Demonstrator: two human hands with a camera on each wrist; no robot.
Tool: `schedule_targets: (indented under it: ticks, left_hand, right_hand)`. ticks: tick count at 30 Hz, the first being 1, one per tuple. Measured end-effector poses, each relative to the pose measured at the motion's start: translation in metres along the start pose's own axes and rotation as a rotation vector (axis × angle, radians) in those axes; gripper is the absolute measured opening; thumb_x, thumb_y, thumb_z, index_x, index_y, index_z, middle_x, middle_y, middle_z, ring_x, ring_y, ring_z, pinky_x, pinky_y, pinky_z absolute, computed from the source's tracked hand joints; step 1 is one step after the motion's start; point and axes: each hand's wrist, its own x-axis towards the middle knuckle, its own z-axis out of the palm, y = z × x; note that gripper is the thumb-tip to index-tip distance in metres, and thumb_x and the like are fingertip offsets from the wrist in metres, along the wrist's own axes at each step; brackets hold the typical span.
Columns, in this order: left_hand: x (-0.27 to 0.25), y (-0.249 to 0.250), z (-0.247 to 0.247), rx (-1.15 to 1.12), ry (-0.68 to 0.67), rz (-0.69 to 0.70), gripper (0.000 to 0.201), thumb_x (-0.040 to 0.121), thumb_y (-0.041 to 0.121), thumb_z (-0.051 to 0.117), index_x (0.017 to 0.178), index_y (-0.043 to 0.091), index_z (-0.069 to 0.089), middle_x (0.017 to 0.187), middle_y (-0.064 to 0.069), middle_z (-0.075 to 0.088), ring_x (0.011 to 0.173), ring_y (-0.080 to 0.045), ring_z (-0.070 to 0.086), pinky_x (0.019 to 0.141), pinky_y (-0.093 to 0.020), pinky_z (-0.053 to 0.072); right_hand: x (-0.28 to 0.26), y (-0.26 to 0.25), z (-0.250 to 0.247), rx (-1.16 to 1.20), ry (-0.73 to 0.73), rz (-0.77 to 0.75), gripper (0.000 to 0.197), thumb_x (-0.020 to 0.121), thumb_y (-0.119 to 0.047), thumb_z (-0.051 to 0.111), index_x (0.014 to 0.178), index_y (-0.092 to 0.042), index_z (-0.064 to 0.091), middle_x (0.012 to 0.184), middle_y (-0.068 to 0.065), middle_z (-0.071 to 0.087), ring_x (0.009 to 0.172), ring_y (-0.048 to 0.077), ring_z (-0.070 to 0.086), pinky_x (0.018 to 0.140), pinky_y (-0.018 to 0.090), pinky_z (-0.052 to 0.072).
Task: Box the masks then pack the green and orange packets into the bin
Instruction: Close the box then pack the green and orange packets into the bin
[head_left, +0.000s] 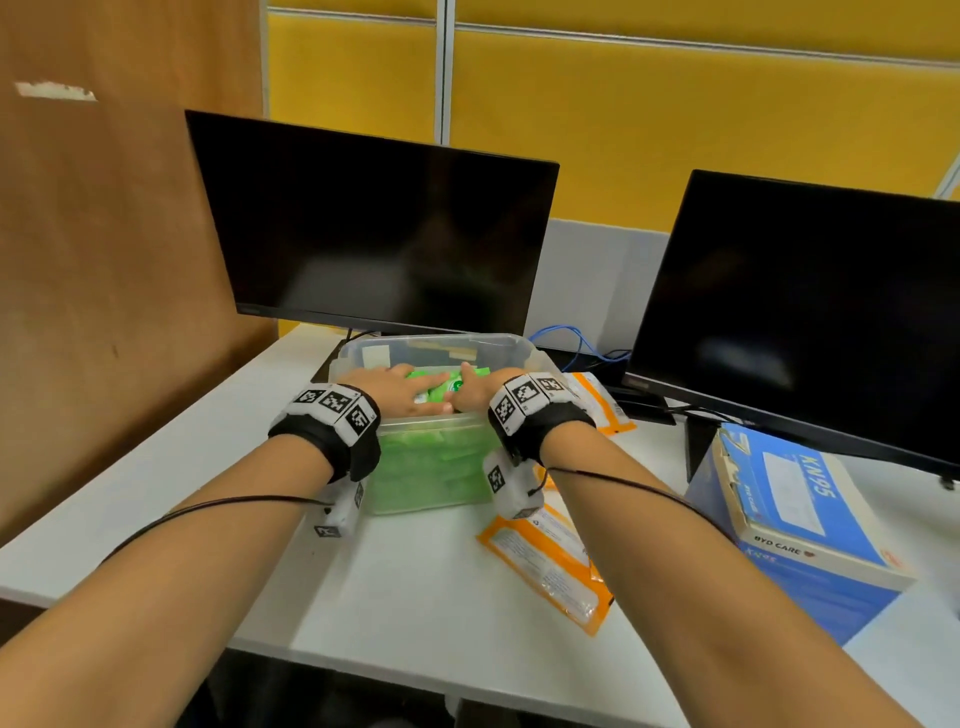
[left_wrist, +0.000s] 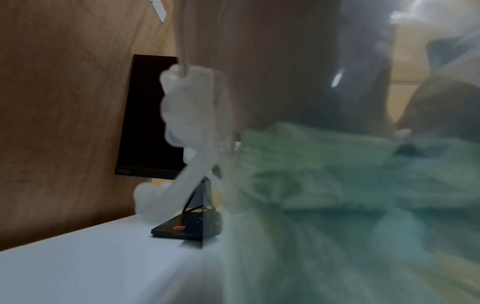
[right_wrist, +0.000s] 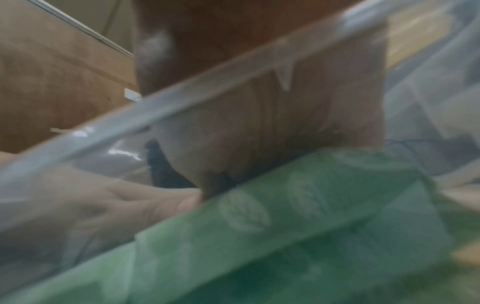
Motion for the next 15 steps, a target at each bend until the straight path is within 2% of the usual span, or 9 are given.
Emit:
schedule_targets:
  ticks: [2, 4, 6, 8, 9, 10, 11, 13, 15]
  left_hand:
    - [-0.002, 0.002, -0.001, 0.022, -0.013, -0.002, 0.090, 0.062, 0.088, 0.014, 0.145, 0.054, 0.002, 0.159, -0.006, 0.014, 0.144, -0.032, 0.022, 0.114, -0.054, 0.024]
    - [-0.004, 0.003, -0.002, 0.034, -0.012, -0.009, 0.082, 0.071, 0.085, 0.018, 0.145, 0.054, 0.002, 0.158, -0.008, 0.016, 0.142, -0.034, 0.026, 0.113, -0.053, 0.026]
    - [-0.009, 0.003, -0.005, 0.030, 0.001, 0.004, 0.084, 0.069, 0.088, 0.017, 0.145, 0.055, 0.005, 0.156, -0.010, 0.022, 0.139, -0.035, 0.032, 0.112, -0.052, 0.029]
    - [-0.010, 0.003, -0.004, -0.003, 0.030, 0.030, 0.101, 0.052, 0.098, 0.011, 0.143, 0.056, 0.013, 0.151, -0.010, 0.029, 0.135, -0.035, 0.037, 0.109, -0.052, 0.033]
    - [-0.010, 0.003, -0.004, -0.022, 0.060, 0.029, 0.105, 0.049, 0.100, 0.012, 0.143, 0.055, 0.020, 0.150, -0.010, 0.031, 0.134, -0.033, 0.038, 0.108, -0.051, 0.035]
    - [-0.013, 0.005, -0.005, -0.045, 0.100, 0.028, 0.098, 0.056, 0.098, 0.018, 0.142, 0.051, 0.029, 0.149, -0.009, 0.032, 0.134, -0.031, 0.039, 0.108, -0.050, 0.035]
    - [-0.017, 0.007, -0.008, -0.091, 0.153, 0.032, 0.082, 0.070, 0.088, 0.029, 0.139, 0.044, 0.040, 0.150, -0.007, 0.033, 0.135, -0.029, 0.038, 0.109, -0.049, 0.033]
    - [-0.027, 0.014, -0.014, -0.268, 0.328, 0.093, 0.046, 0.093, 0.054, 0.044, 0.128, 0.027, 0.058, 0.148, -0.005, 0.036, 0.136, -0.025, 0.038, 0.112, -0.044, 0.030]
    - [-0.042, 0.034, -0.021, -0.359, 0.578, 0.209, 0.030, 0.099, 0.027, 0.045, 0.118, 0.014, 0.065, 0.143, -0.008, 0.045, 0.133, -0.024, 0.040, 0.110, -0.039, 0.029]
  right_hand:
    - [-0.002, 0.001, -0.002, 0.143, -0.013, -0.036, 0.059, 0.105, -0.036, 0.024, 0.153, -0.013, 0.000, 0.159, 0.013, 0.010, 0.146, 0.030, 0.014, 0.116, 0.039, 0.013]
    - [-0.005, 0.008, -0.003, 0.328, 0.023, -0.151, 0.055, 0.102, -0.041, 0.030, 0.151, -0.017, 0.024, 0.156, 0.010, 0.026, 0.142, 0.028, 0.028, 0.114, 0.040, 0.022]
    - [-0.007, 0.020, 0.000, 0.575, 0.328, -0.229, 0.041, 0.097, -0.035, 0.043, 0.131, -0.015, 0.055, 0.136, 0.012, 0.052, 0.122, 0.027, 0.051, 0.104, 0.038, 0.040]
    - [-0.009, 0.037, 0.007, 0.777, 0.683, -0.209, 0.027, 0.092, -0.024, 0.048, 0.111, -0.016, 0.064, 0.114, 0.008, 0.062, 0.097, 0.020, 0.060, 0.088, 0.036, 0.050]
    - [-0.013, 0.046, 0.011, 0.800, 0.741, -0.205, 0.023, 0.090, -0.019, 0.048, 0.106, -0.016, 0.065, 0.108, 0.007, 0.064, 0.090, 0.016, 0.059, 0.082, 0.031, 0.050]
    - [-0.018, 0.058, 0.015, 0.776, 0.756, -0.215, 0.022, 0.090, -0.015, 0.048, 0.103, -0.015, 0.066, 0.106, 0.007, 0.064, 0.089, 0.015, 0.057, 0.080, 0.027, 0.047]
    - [-0.021, 0.071, 0.019, 0.734, 0.764, -0.208, 0.023, 0.089, -0.012, 0.049, 0.102, -0.015, 0.067, 0.107, 0.008, 0.063, 0.094, 0.017, 0.055, 0.083, 0.026, 0.043]
    - [-0.027, 0.100, 0.027, 0.693, 0.814, -0.095, 0.024, 0.087, -0.012, 0.052, 0.108, -0.012, 0.065, 0.114, 0.011, 0.057, 0.108, 0.024, 0.051, 0.093, 0.031, 0.041]
    - [-0.031, 0.132, 0.035, 0.715, 0.734, 0.140, 0.030, 0.088, -0.014, 0.050, 0.116, -0.007, 0.058, 0.123, 0.016, 0.053, 0.114, 0.032, 0.051, 0.095, 0.038, 0.042]
